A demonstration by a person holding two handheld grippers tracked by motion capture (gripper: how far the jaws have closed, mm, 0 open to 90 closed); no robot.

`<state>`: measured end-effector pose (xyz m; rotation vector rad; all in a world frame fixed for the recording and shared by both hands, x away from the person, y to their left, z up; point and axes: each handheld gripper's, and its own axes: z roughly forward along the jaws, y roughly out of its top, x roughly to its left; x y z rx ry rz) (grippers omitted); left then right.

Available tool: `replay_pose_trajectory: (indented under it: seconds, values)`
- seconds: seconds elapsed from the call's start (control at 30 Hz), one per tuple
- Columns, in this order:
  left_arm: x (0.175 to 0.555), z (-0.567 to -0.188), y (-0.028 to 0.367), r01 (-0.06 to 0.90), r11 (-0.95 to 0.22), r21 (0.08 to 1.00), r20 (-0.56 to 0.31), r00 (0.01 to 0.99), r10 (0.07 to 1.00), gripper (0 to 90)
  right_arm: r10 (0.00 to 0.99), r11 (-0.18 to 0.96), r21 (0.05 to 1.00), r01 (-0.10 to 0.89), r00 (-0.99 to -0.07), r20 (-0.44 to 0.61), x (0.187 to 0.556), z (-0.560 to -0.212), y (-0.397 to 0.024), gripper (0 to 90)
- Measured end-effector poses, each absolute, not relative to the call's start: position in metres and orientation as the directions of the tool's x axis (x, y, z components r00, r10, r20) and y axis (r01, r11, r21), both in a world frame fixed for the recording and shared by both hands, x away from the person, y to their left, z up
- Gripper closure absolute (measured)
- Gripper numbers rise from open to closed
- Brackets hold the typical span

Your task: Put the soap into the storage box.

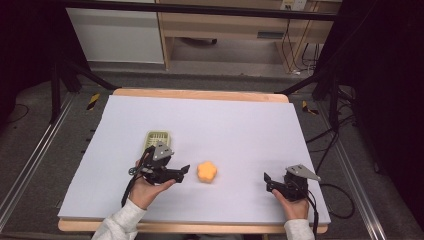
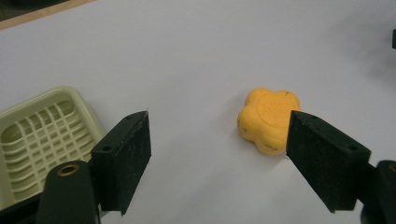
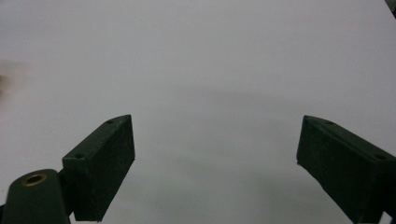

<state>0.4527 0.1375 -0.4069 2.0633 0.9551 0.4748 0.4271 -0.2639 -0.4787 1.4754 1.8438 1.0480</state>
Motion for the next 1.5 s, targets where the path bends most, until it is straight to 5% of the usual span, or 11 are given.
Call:
replay_pose_trajectory:
  seconds: [1.5]
  values:
    - [0.472, -0.430, 0.079, 0.479, -0.522, 0.706, 0.031, 0.716, 0.698, 20.4, 0.966, 0.109, 0.838, 0.535, -0.255, 0.037, 0.425, -0.484, -0.262, 11.1]
